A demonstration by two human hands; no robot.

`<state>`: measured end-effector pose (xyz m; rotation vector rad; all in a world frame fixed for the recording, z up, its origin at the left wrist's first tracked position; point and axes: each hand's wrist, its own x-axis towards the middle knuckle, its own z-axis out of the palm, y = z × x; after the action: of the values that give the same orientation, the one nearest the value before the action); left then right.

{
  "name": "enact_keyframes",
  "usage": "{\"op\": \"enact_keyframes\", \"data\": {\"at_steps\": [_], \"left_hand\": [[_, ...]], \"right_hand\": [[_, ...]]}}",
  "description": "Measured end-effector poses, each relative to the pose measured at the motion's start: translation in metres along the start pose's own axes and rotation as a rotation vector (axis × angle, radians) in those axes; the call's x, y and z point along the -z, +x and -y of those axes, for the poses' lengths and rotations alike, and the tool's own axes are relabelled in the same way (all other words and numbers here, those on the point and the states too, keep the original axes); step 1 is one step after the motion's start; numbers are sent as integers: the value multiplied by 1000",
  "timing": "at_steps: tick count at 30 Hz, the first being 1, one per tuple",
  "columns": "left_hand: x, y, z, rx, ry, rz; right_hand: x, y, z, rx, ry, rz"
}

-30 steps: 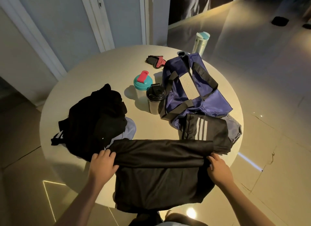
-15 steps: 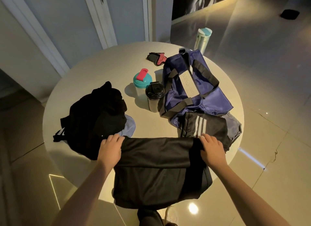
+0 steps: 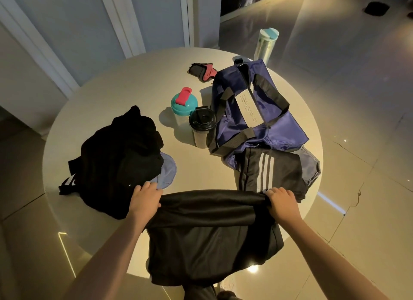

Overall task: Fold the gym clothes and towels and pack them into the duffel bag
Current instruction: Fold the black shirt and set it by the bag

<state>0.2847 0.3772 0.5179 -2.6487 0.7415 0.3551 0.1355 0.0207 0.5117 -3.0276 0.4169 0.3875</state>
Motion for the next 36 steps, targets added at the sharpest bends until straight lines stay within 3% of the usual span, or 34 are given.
{"op": "enact_keyframes", "data": {"at_steps": [11, 18, 21, 24, 30, 36], "left_hand": [[25, -11, 14, 235, -147, -250], [15, -43, 6, 250, -171, -248], [-11, -65, -1, 216, -243, -371], [-32, -87, -12, 221, -347, -404], [-59, -110, -29, 271, -429, -296], [-75, -125, -26, 229, -547, -342]], "right_hand": [[33, 14, 1, -17, -5, -237], [30, -7, 6, 39, 30, -365], [11, -30, 6, 56, 63, -376], [-13, -57, 4, 66, 124, -348], [-53, -92, 5, 95, 129, -165], [-55, -105, 3, 68, 171, 19]]}}
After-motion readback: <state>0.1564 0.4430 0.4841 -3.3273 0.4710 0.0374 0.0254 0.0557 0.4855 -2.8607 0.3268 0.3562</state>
